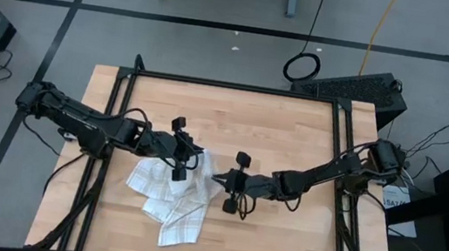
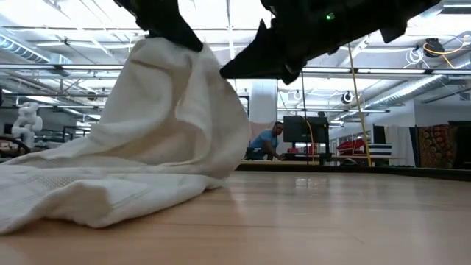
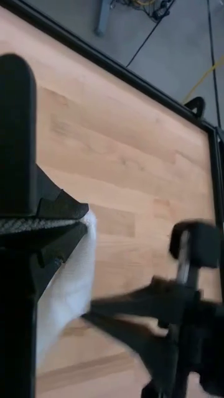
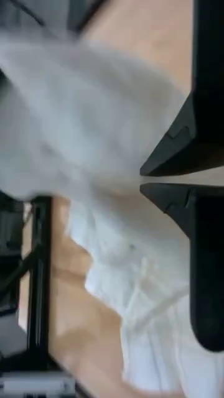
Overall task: Roll towel
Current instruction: Roll the white kitchen towel
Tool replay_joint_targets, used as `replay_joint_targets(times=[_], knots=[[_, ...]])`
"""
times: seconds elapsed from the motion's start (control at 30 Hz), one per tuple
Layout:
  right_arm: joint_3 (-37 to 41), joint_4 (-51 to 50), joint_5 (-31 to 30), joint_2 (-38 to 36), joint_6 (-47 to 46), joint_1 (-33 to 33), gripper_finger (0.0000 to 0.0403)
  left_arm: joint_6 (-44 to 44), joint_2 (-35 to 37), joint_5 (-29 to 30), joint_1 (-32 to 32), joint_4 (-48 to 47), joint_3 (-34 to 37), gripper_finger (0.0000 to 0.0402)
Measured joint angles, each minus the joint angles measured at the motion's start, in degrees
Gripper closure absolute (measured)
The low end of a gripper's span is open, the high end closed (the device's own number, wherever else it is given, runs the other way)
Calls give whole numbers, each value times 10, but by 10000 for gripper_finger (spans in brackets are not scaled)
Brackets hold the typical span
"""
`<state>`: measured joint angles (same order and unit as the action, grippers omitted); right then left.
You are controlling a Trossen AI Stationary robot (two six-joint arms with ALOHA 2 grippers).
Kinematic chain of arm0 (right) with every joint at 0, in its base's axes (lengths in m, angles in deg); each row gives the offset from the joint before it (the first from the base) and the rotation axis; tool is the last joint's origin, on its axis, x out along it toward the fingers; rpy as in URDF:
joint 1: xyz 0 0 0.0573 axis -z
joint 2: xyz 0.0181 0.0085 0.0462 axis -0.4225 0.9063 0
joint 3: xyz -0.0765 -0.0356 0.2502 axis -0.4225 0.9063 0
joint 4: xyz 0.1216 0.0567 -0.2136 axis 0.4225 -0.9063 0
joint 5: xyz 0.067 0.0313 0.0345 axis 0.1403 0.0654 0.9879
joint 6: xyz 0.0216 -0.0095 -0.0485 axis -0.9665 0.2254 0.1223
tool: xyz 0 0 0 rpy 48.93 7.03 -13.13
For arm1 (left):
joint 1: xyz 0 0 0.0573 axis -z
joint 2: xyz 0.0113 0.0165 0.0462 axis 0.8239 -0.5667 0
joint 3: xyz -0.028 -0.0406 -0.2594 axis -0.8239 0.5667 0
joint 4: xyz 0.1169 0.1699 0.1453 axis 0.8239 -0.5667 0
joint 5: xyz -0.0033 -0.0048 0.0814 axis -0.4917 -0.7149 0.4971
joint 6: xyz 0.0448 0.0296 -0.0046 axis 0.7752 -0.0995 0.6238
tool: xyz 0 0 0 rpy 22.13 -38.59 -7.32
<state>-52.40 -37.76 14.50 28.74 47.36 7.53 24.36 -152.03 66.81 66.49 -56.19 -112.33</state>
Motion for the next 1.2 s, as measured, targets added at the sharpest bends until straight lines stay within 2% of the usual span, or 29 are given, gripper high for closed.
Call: replay_joint_targets(times=[0.17, 0.43, 0.53, 0.6, 0.7, 0.77, 0.87, 1.0, 1.03, 1.2], knots=[[1, -7, 11, 14, -12, -28, 315, -2, 0, 1, -13, 3, 0, 393], [0, 23, -93, 64, -12, -39, 172, -27, 0, 0, -29, 9, 0, 393], [0, 62, -110, 87, -5, -29, 138, -28, 0, -2, -29, 19, 0, 393], [0, 104, -110, 97, 2, -22, 130, -28, 0, -8, -29, 23, 0, 393], [0, 154, -109, 107, 17, -15, 146, -30, 0, -14, -29, 22, 0, 393], [0, 162, -109, 107, 28, -12, 178, -30, 0, -14, -29, 19, 0, 393], [0, 171, -111, 107, 34, -5, 252, -30, 0, -15, -29, 20, 0, 393], [0, 164, -94, 107, 36, 3, 371, -30, 0, -15, -29, 19, 0, 393], [0, 164, -87, 107, 41, 3, 386, -30, 0, -15, -29, 18, 0, 393], [0, 119, -78, 76, 50, 2, 393, -31, 3, -16, -26, -16, 0, 393]])
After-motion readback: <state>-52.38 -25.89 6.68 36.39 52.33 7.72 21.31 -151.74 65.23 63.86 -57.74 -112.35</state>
